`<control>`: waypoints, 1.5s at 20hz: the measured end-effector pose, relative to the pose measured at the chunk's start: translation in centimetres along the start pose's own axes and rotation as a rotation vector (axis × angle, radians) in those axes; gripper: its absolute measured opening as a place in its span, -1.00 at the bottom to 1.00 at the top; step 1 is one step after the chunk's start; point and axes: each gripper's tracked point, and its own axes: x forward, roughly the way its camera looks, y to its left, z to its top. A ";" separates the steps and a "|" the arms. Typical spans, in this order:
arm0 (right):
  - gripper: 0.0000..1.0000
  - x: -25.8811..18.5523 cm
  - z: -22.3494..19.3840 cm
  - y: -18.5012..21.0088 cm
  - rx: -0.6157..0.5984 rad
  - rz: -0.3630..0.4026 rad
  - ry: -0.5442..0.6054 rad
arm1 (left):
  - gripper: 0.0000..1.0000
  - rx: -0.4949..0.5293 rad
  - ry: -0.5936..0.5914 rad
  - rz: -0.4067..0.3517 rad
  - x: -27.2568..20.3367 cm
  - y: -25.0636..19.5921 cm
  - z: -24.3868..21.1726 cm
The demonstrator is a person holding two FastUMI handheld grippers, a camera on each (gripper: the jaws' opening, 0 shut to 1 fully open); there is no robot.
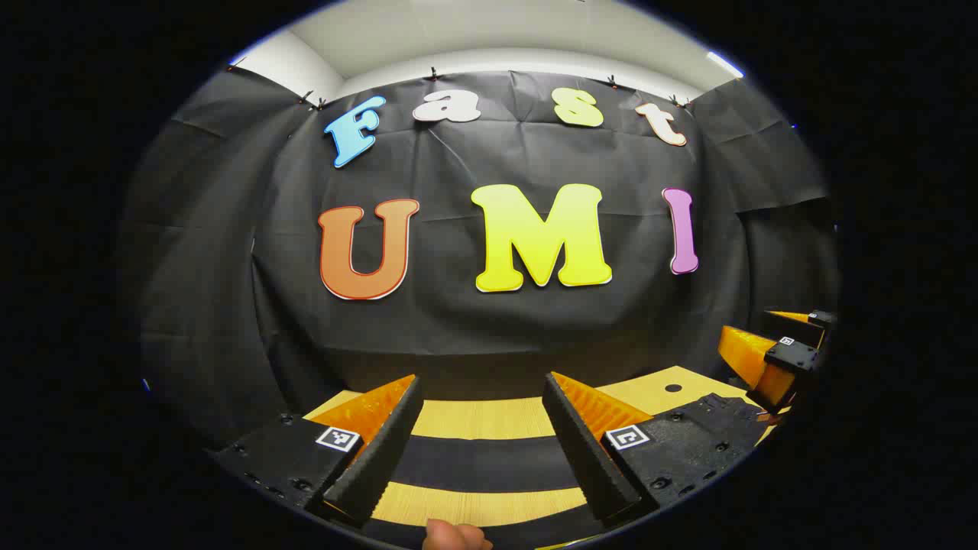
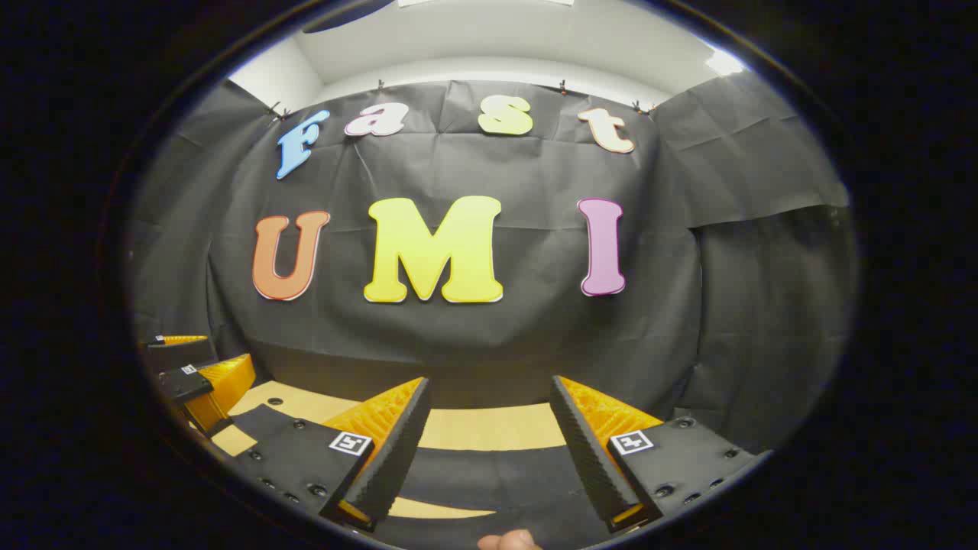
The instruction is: Grasp the waist and the cuffs of the jeans and fold them to make the two legs overlap; first hold the waist and fold one-third of the jeans toward the cuffs, then hold the cuffs and fold the remaining one-third in the same direction to finish folding.
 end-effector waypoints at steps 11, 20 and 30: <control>0.92 1.0 0.0 2.1 -0.019 0.045 -0.014 | 1.00 0.012 -0.003 0.023 1.2 1.1 -0.3; 0.92 2.4 -2.5 3.1 0.002 0.137 0.107 | 1.00 -0.040 0.067 0.056 -1.1 4.2 -2.7; 0.92 2.4 -5.1 4.6 -0.064 0.204 0.182 | 0.97 -0.686 0.573 0.450 -16.1 15.9 -19.0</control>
